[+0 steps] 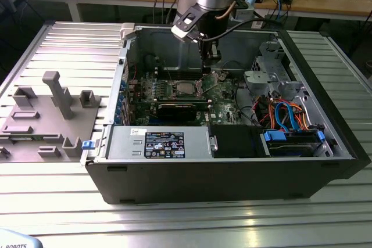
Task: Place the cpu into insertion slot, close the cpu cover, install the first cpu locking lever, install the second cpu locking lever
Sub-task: 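Close the cpu cover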
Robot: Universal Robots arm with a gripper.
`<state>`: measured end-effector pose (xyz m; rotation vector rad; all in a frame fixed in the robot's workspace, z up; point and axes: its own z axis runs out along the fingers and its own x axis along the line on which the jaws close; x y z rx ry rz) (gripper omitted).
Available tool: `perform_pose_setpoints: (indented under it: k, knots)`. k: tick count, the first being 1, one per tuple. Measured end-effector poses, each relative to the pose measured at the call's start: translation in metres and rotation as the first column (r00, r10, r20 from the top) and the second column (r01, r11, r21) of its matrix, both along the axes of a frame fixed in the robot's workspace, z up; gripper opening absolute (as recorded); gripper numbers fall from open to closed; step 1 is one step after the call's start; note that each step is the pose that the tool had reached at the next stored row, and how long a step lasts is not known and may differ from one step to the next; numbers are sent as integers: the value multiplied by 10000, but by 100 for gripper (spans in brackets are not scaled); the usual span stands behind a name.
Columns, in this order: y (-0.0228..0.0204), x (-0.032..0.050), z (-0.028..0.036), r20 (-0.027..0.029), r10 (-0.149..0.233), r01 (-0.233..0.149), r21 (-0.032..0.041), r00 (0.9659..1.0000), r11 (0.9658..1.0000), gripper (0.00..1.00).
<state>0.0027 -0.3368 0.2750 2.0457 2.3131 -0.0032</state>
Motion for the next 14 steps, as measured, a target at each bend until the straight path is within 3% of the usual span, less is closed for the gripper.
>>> perform_pose_setpoints:
  k: [14]
  knots:
    - [0, 16, 0, 0, 0, 0, 0, 10000, 10000, 11]
